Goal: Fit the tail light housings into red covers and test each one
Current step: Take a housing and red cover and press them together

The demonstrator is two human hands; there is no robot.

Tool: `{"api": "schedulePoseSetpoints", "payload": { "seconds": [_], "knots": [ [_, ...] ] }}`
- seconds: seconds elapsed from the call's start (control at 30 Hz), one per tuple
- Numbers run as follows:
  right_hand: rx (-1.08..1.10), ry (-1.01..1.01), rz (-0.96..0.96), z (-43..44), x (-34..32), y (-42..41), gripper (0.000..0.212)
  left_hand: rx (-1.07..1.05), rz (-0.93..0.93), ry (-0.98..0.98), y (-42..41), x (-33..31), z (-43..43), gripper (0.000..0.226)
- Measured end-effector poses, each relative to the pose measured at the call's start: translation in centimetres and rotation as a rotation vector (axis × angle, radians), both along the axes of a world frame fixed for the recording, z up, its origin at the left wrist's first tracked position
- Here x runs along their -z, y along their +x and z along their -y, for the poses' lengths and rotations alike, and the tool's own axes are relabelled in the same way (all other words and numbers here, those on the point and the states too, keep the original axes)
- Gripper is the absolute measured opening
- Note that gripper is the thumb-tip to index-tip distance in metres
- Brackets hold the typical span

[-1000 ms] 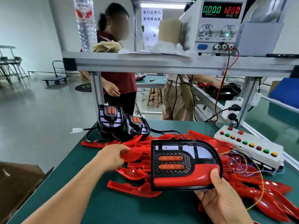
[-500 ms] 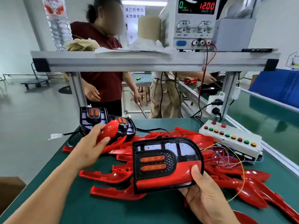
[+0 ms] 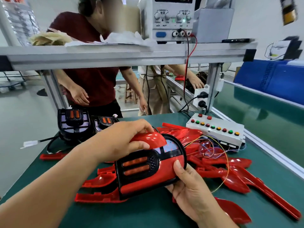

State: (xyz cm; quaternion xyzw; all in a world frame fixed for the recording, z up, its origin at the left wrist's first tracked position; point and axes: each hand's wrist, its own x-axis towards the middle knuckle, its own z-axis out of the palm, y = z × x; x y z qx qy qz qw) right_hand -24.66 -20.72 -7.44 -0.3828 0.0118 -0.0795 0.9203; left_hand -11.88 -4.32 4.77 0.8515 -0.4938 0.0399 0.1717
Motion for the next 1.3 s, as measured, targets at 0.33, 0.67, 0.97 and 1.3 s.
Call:
{"api": "schedulePoseSetpoints", "payload": {
  "seconds": [0.33, 0.67, 0.97, 1.3],
  "knots": [
    [-0.032, -0.030, 0.030, 0.2, 0.3, 0.3, 0.056, -0.002, 0.182, 0.067, -0.8, 0.7, 2.6, 0.051],
    [-0.013, -0.024, 0.019, 0.3, 0.0, 0.0, 0.051, 0.020, 0.335, 0.006, -1.8, 0.8, 2.5, 0.067],
    [0.016, -0.038, -0.006, 0.3, -0.1, -0.2, 0.052, 0.030, 0.377, -0.038, -2.0, 1.4, 2.8, 0.055],
    [0.004, -0.027, 0.010, 0.3, -0.4, -0.5, 0.042, -0.042, 0.349, 0.012, -2.2, 1.9, 2.6, 0.063]
  ]
}}
